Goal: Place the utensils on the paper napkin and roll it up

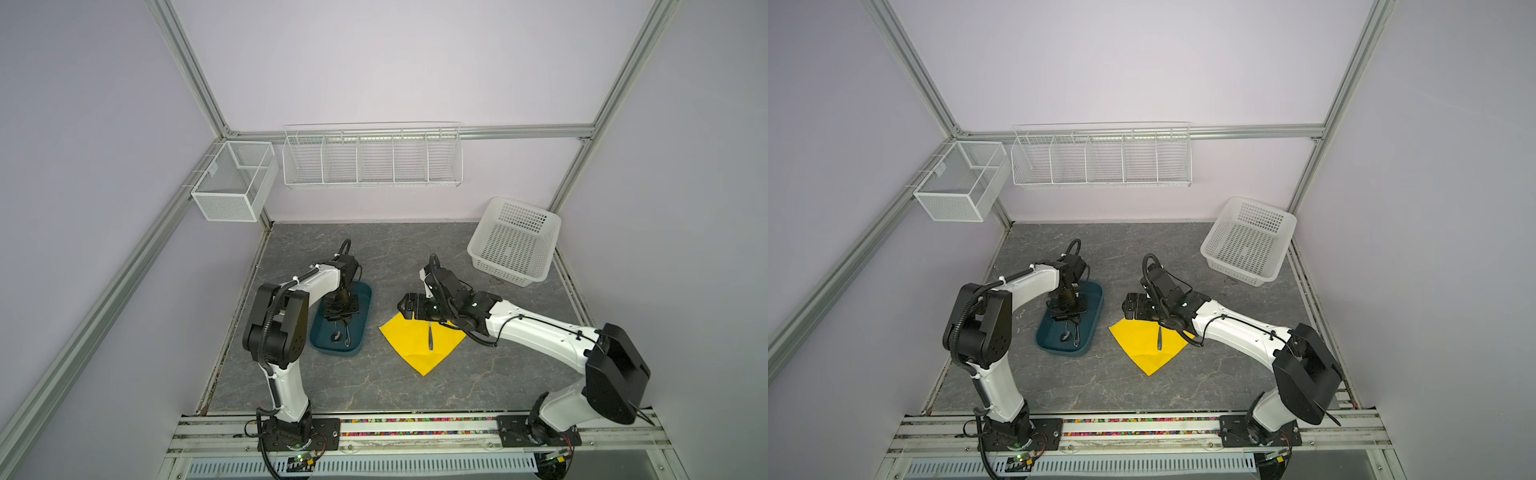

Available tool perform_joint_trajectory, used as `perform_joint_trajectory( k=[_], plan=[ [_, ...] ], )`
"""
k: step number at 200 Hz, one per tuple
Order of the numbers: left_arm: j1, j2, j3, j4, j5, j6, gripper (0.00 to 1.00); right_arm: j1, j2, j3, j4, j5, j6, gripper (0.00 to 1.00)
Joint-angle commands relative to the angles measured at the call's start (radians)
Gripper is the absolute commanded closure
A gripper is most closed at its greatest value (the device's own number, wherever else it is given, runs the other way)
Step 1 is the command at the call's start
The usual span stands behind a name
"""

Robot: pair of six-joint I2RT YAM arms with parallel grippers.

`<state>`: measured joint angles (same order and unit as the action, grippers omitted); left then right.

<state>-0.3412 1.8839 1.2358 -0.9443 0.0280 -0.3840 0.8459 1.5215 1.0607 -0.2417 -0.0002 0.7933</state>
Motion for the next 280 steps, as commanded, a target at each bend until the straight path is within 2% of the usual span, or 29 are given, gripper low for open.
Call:
perform_joint_trajectory(
  k=[1,76,242,280],
  plan=[
    [-0.013,0.038,-0.006,-0.044,0.003,0.017,0.93,-0.005,-0.016,-0.011,0.001,0.009,0.012,0.11],
    [-0.013,-0.021,0.037,-0.101,-0.008,0.022,0.94,-0.005,-0.019,-0.013,0.004,0.012,0.012,0.11],
    [-0.013,-0.051,0.086,-0.15,-0.018,0.033,0.95,-0.005,-0.023,-0.013,-0.001,0.013,0.012,0.11],
    [-0.008,-0.045,0.054,-0.136,-0.039,0.031,0.85,-0.005,-0.023,-0.014,0.002,0.012,0.011,0.11]
  ],
)
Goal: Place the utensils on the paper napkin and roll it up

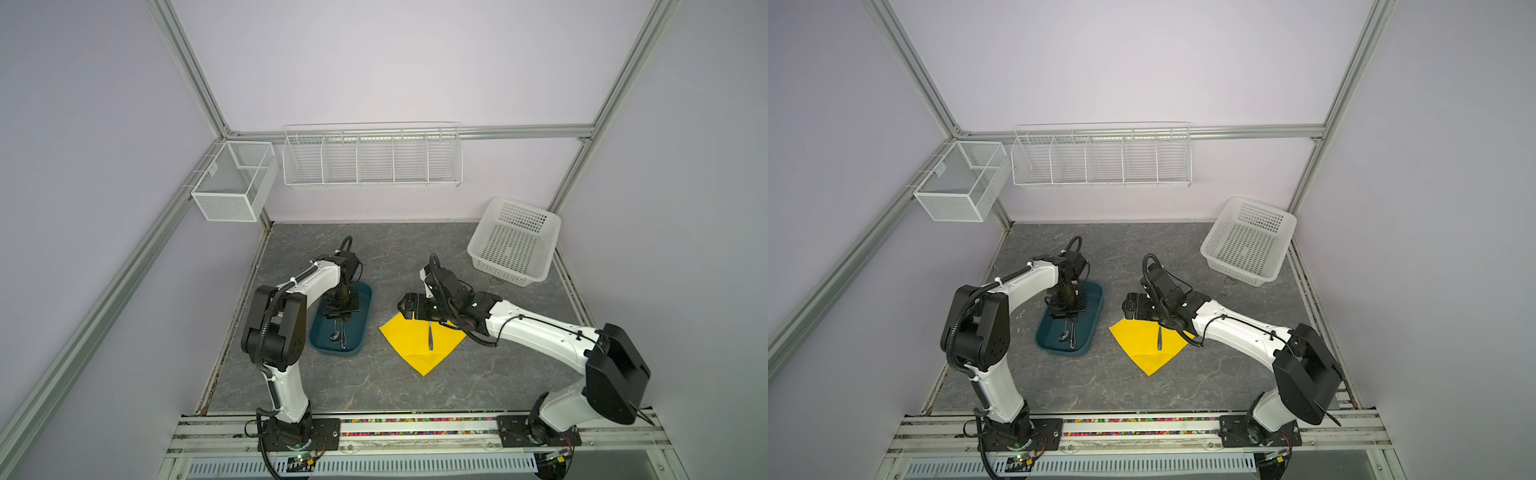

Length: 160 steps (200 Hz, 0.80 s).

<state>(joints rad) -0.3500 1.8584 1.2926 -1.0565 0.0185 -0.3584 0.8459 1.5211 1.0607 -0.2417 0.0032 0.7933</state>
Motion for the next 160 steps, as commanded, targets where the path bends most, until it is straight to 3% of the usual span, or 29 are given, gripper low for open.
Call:
perform_joint_trajectory(
  k=[1,82,160],
  plan=[
    [0.001,-0.018,-0.004,-0.024,-0.03,0.005,0.84,-0.005,-0.022,-0.014,0.001,0.009,0.012,0.11],
    [0.023,0.016,-0.078,0.054,-0.038,-0.003,0.77,-0.005,-0.018,-0.016,0.002,0.005,0.013,0.11],
    [0.023,0.094,-0.134,0.159,0.021,-0.008,0.84,-0.005,-0.01,-0.011,0.002,0.002,0.013,0.11]
  ],
)
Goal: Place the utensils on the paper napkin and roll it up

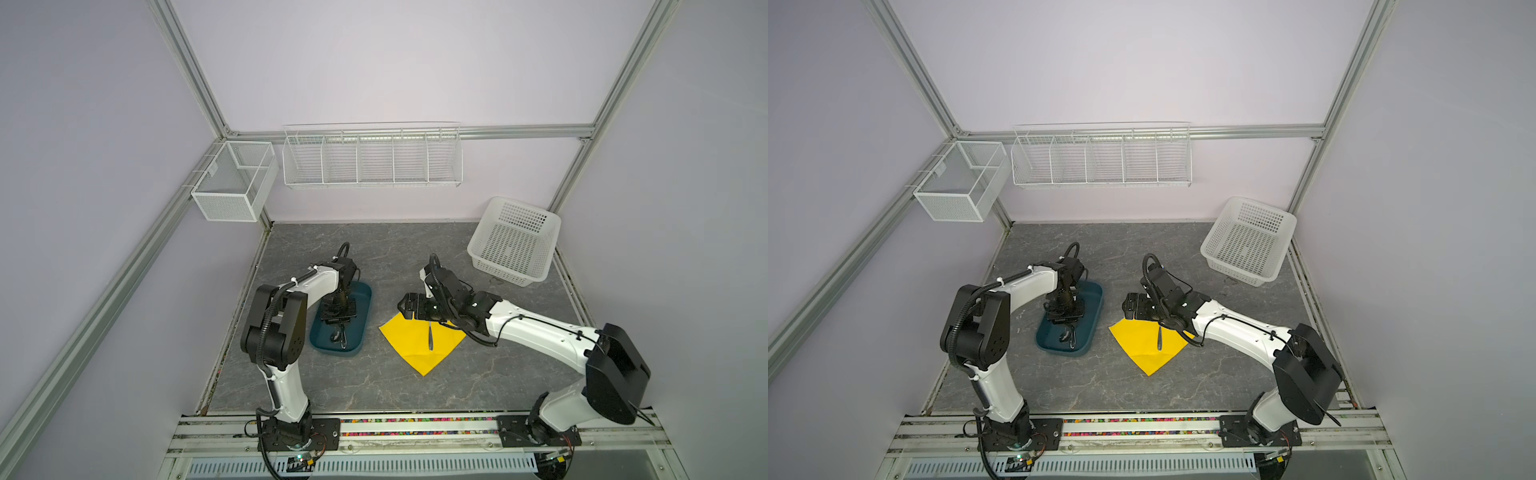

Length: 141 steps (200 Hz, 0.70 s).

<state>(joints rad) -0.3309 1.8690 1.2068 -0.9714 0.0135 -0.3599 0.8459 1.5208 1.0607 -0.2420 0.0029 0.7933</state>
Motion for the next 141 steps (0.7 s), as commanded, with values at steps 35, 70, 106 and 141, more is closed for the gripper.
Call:
perform_joint_trajectory(
  k=[35,70,106,141],
  plan=[
    [0.005,0.092,-0.054,0.08,0.029,-0.005,0.93,-0.005,-0.016,-0.013,-0.005,0.01,0.012,0.11],
    [0.003,0.038,-0.032,0.047,0.026,-0.006,0.95,-0.005,-0.016,-0.011,-0.002,0.008,0.012,0.11],
    [0.003,-0.029,0.014,-0.013,0.046,0.007,0.95,-0.005,-0.018,-0.013,-0.002,0.008,0.012,0.11],
    [0.001,-0.051,0.045,-0.047,0.055,0.011,0.95,-0.005,-0.015,-0.011,0.005,0.005,0.014,0.11]
  ],
)
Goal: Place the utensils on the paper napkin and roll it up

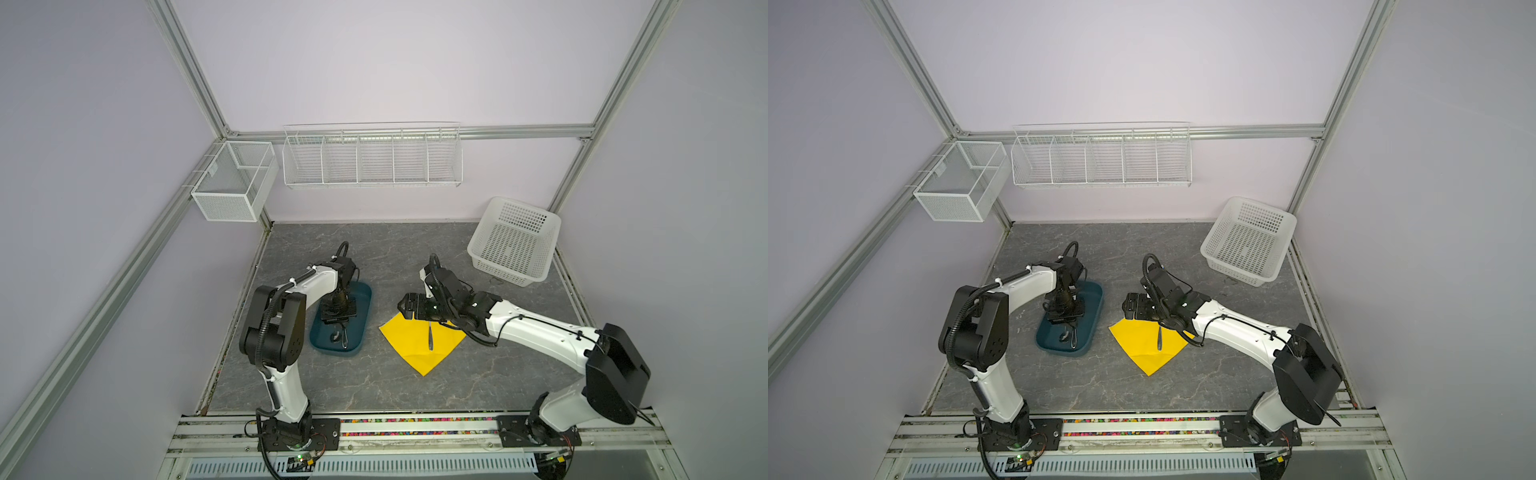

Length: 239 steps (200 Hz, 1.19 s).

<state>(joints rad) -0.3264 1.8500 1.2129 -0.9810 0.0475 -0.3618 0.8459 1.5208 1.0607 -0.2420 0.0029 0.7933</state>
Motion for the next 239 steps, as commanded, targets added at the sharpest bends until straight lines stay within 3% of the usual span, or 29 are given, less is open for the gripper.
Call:
perform_joint_trajectory(
  k=[1,239],
  plan=[
    [-0.003,-0.033,0.04,-0.038,0.021,0.013,0.95,-0.005,-0.016,-0.011,0.005,0.004,0.014,0.11],
    [-0.031,-0.139,0.136,-0.153,0.047,0.005,0.94,-0.005,-0.032,-0.021,0.006,0.009,0.014,0.11]
  ],
)
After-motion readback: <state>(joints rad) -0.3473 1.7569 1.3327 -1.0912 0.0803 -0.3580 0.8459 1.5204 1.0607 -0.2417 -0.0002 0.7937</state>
